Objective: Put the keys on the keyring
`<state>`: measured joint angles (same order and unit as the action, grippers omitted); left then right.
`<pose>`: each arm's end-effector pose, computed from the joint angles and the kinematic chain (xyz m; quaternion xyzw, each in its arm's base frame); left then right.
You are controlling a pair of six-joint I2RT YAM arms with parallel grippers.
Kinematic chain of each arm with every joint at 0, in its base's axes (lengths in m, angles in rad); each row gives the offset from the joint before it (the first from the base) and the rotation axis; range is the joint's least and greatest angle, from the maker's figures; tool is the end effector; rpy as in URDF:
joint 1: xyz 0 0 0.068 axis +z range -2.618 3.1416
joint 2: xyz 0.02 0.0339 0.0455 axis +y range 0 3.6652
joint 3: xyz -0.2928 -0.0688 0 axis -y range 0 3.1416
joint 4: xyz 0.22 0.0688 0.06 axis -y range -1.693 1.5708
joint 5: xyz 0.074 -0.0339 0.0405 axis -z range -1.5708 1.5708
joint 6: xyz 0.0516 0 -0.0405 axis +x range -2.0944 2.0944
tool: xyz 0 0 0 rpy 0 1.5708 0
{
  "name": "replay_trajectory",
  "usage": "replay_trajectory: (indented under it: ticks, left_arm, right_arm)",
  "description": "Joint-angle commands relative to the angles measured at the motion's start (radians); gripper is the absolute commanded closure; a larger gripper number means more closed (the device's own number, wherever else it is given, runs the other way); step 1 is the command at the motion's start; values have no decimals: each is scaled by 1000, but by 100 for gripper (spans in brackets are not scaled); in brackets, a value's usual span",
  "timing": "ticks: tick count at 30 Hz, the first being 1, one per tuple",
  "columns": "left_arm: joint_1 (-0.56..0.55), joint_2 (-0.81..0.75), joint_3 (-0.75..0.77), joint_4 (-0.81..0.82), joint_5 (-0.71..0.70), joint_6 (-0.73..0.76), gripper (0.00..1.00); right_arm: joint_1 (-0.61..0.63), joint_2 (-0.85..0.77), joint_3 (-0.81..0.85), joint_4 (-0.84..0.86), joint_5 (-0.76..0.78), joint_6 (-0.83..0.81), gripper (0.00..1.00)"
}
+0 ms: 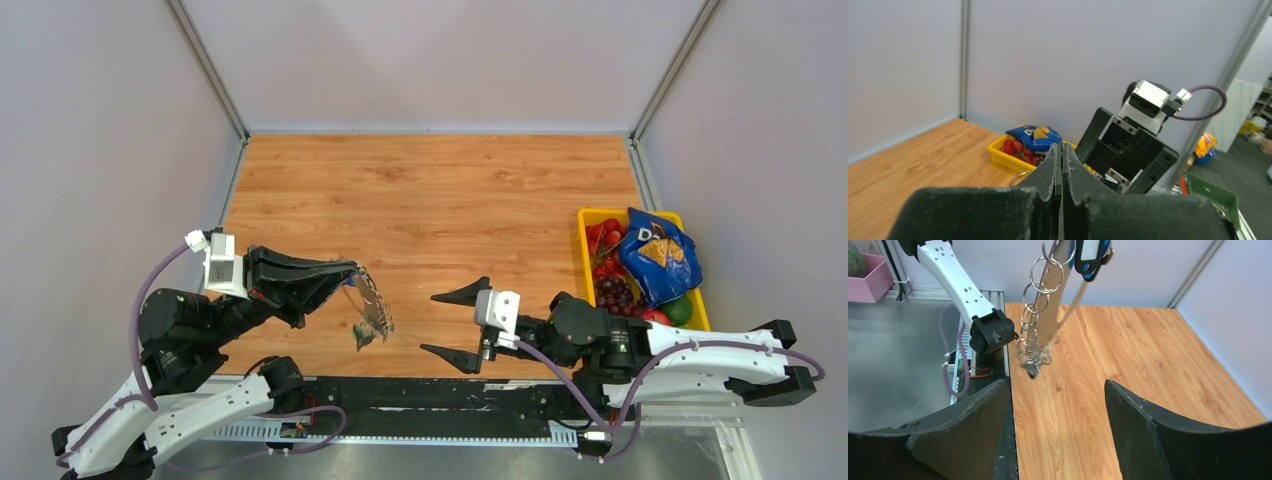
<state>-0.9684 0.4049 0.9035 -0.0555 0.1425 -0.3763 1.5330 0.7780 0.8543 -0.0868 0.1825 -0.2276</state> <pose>0.0101 -0.0276 0.4404 0.2131 0.4923 -0.5548 0.6359 0.0151 0.1505 0.3943 -0.5049 0.5003 0.3740 0.5958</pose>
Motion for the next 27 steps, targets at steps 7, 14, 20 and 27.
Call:
replay_trajectory:
  ticks: [7, 14, 20, 27]
  left_arm:
    - [-1, 80, 70, -36, 294, 23, 100]
    - [-1, 81, 78, -46, 371, 24, 100]
    - [-1, 102, 73, -14, 436, 22, 100]
    - [-1, 121, 75, 22, 542, 10, 100]
  right_arm:
    - [-3, -25, 80, -95, -108, -63, 23]
    - [-3, -43, 89, -111, -134, -83, 22]
    - [-4, -38, 96, -109, -111, -108, 20]
    - [-3, 3, 110, -102, -122, -126, 16]
